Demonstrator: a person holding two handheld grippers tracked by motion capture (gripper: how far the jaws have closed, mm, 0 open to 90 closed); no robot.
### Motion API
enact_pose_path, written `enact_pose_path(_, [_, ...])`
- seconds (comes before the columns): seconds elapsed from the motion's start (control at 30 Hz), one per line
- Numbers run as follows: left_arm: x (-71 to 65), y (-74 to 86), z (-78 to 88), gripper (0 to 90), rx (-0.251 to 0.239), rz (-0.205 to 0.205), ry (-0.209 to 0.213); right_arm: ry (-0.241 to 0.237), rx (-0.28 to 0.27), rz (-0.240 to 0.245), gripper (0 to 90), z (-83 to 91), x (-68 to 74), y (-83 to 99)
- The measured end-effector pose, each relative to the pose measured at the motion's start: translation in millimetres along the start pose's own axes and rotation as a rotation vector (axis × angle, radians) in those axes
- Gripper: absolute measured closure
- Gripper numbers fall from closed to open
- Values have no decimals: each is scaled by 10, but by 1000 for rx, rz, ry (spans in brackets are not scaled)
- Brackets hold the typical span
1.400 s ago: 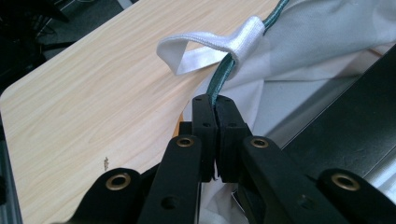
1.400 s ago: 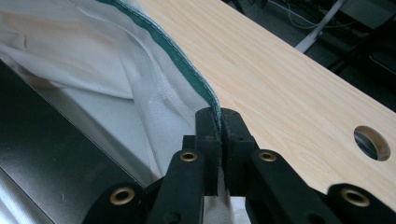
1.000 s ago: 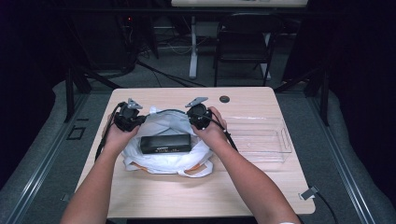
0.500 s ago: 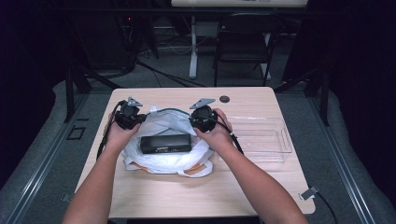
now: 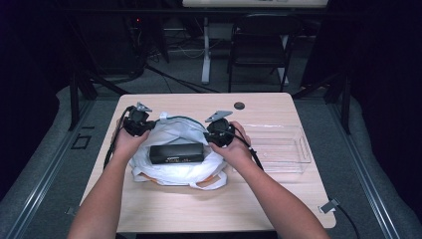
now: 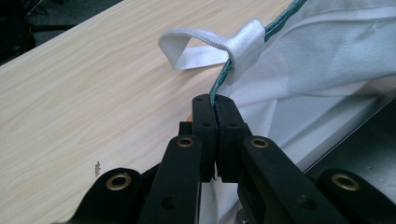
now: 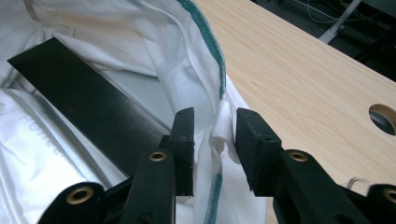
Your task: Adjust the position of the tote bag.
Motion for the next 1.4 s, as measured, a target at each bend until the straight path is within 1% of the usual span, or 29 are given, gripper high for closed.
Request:
enact_pose_path(0.17, [14, 1, -28, 887, 1, 7, -4, 6, 16, 13, 687, 14, 18, 13])
enact_pose_path(0.33, [35, 7, -51, 887, 7, 10, -2, 19, 27, 1, 737, -15, 0, 24])
enact_pose_path(0.37, [41, 8, -54, 887, 9, 11, 2, 21, 34, 5, 743, -23, -11, 27])
enact_pose_path(0.43, [45, 7, -66, 887, 8, 20, 3, 27, 41, 1, 756, -46, -25, 34])
enact_pose_path(0.5, [47, 1, -79, 887, 9, 20, 4, 32, 44, -11, 778, -69, -36, 36])
enact_pose_path(0.67, [43, -4, -116, 887, 17, 18, 3, 50, 57, -1, 813, -111, -67, 31])
enact_pose_path(0.7, [41, -3, -123, 887, 18, 20, -1, 56, 53, -10, 815, -123, -68, 33])
enact_pose_path(0.73, [45, -3, -125, 887, 24, 18, 6, 55, 57, -6, 817, -132, -79, 33])
enact_pose_path(0.83, [41, -2, -144, 887, 22, 19, 2, 67, 60, -11, 820, -153, -92, 26])
enact_pose_path(0.87, [44, -3, -145, 887, 30, 15, 5, 67, 66, -11, 821, -157, -96, 22])
enact_pose_path(0.97, [45, 4, -181, 887, 32, 21, 5, 76, 76, -18, 822, -187, -109, 18])
enact_pose_path(1.0, [43, 9, -197, 887, 37, 23, 1, 76, 80, -13, 823, -199, -118, 16])
enact_pose_path(1.03, [42, 13, -213, 886, 40, 25, 5, 78, 86, -15, 823, -209, -124, 15])
enact_pose_path(1.13, [42, 26, -260, 886, 57, 16, -1, 82, 99, -18, 825, -238, -128, 17])
enact_pose_path(1.17, [48, 31, -270, 886, 62, 17, 5, 83, 100, -17, 825, -248, -129, 19])
enact_pose_path(1.23, [56, 41, -293, 886, 67, 22, 1, 85, 108, -15, 825, -260, -132, 21])
enact_pose_path(1.27, [62, 44, -298, 886, 73, 23, 8, 87, 110, -14, 825, -263, -136, 21])
enact_pose_path(1.3, [61, 47, -308, 886, 69, 26, -4, 86, 114, -13, 825, -266, -143, 22])
enact_pose_path(1.33, [66, 50, -313, 886, 71, 27, 2, 88, 99, -28, 825, -280, -138, 27])
enact_pose_path(1.4, [69, 56, -325, 886, 75, 27, 4, 89, 116, -21, 826, -284, -152, 29])
Point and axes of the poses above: each handheld gripper's, and its own axes: z roughly backward along the jaws, y roughly out of its underside, x roughly to its left, the point moved 2 cm from there along -z, roughly forward along the jaws, and after that the axes turned 2 degrees about -y, right-handed, at the moved point
